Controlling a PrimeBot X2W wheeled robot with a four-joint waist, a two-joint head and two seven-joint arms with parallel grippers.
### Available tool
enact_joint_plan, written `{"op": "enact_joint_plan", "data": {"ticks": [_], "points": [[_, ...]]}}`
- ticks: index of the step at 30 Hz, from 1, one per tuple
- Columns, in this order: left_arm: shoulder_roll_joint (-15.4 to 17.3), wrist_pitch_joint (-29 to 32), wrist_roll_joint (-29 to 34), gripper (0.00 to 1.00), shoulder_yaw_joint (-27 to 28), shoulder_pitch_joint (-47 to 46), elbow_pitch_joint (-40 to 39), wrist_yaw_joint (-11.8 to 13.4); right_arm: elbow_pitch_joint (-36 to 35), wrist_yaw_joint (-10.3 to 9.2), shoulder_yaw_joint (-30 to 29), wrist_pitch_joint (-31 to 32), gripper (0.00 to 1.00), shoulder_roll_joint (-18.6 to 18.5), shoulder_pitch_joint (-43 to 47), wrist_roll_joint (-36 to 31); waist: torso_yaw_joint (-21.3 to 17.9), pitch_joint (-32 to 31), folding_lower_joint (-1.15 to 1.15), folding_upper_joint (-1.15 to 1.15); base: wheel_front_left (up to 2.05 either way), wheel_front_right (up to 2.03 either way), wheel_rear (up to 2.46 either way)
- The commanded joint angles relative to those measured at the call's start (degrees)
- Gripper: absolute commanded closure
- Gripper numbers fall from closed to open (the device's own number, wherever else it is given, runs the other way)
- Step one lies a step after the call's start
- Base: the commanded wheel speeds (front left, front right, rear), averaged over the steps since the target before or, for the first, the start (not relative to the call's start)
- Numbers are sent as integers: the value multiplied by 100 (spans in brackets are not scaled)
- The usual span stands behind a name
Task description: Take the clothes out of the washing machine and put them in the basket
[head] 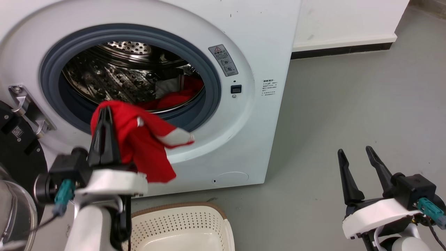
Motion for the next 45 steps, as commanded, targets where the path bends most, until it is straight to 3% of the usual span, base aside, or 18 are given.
{"op": "enact_joint_plan", "data": {"ticks": [1, 8, 12, 16, 23, 29, 45], "points": [[-15, 31, 25, 100, -4, 199, -173, 61, -30, -3, 3, 6, 0, 8, 102, -33, 5, 18, 1, 0, 0, 0, 0], [-166, 259, 86, 100, -176, 1531, -967, 406, -129, -2, -67, 62, 0, 9, 73, -70, 108, 176, 1, 0, 0, 0, 0], [-241, 294, -66, 100, -266, 1951, -628, 449, -149, -2, -82, 61, 0, 8, 6, -62, 206, 323, 1, 0, 0, 0, 0], [-287, 205, -235, 100, -434, 1996, 112, 256, -151, -2, -74, 57, 0, 8, -78, -39, 315, 571, 1, 0, 0, 0, 0], [-314, -7, -323, 100, -579, 1251, 1790, 25, -147, -2, 47, 4, 0, 8, -411, -58, 321, 1284, 1, 0, 0, 0, 0], [-315, -115, -295, 100, -483, 46, 3429, -100, -68, -3, 183, -73, 0, 9, -738, -93, 142, 2076, 1, 0, 0, 0, 0], [67, -117, -266, 100, -91, -1801, 5996, -136, 252, -3, 621, -485, 0, 10, -1488, 144, -406, 3651, 1, 0, 0, 0, 0]]}}
